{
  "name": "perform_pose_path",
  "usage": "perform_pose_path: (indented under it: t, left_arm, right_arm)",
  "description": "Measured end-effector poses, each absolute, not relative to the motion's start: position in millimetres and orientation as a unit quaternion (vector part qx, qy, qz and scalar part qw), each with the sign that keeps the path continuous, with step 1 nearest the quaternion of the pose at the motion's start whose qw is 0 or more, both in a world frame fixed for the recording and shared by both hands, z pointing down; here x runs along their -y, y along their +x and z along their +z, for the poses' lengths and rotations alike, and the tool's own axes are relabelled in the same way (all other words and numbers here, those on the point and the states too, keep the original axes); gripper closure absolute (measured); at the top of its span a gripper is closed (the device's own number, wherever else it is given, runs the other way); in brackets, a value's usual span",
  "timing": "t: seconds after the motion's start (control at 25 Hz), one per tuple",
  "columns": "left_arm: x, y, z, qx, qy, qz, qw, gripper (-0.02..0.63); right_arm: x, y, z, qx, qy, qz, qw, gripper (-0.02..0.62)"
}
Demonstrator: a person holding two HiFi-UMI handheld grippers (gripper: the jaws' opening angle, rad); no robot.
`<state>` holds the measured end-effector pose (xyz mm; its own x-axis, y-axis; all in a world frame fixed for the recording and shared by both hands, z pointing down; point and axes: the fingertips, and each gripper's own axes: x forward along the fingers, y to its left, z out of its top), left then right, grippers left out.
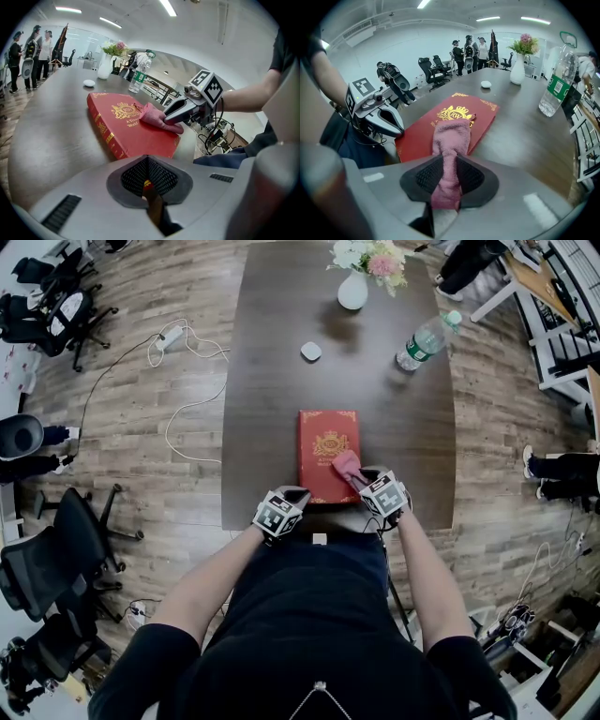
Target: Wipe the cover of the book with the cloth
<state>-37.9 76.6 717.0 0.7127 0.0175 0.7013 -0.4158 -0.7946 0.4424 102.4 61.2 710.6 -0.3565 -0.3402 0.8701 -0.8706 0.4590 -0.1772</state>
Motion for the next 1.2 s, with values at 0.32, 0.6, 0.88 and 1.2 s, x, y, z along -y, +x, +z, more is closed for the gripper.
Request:
perform_pose_path:
  t: [0.32,0.6,0.88,1.2]
  left_arm:
    - [-76,-38,717,0.114,0.876,0.362,0.299,0.611]
    - [-77,-38,717,0.114,0.876,0.363,0.298,0.611]
    - [-64,-38,717,0.119,0.872,0.366,0.303,0.611]
    - [-7,-30,715,0.136,0.877,0.364,0.283,0.611]
  right_arm:
    - [-73,106,711,0.748,0.405,0.336,0.404,0.500]
    - [-87,102,711,0.748,0.404,0.341,0.402,0.500]
    - [-88,102,711,0.748,0.406,0.343,0.398,0.500]
    - [-87,101,711,0.746,0.409,0.347,0.394,0.500]
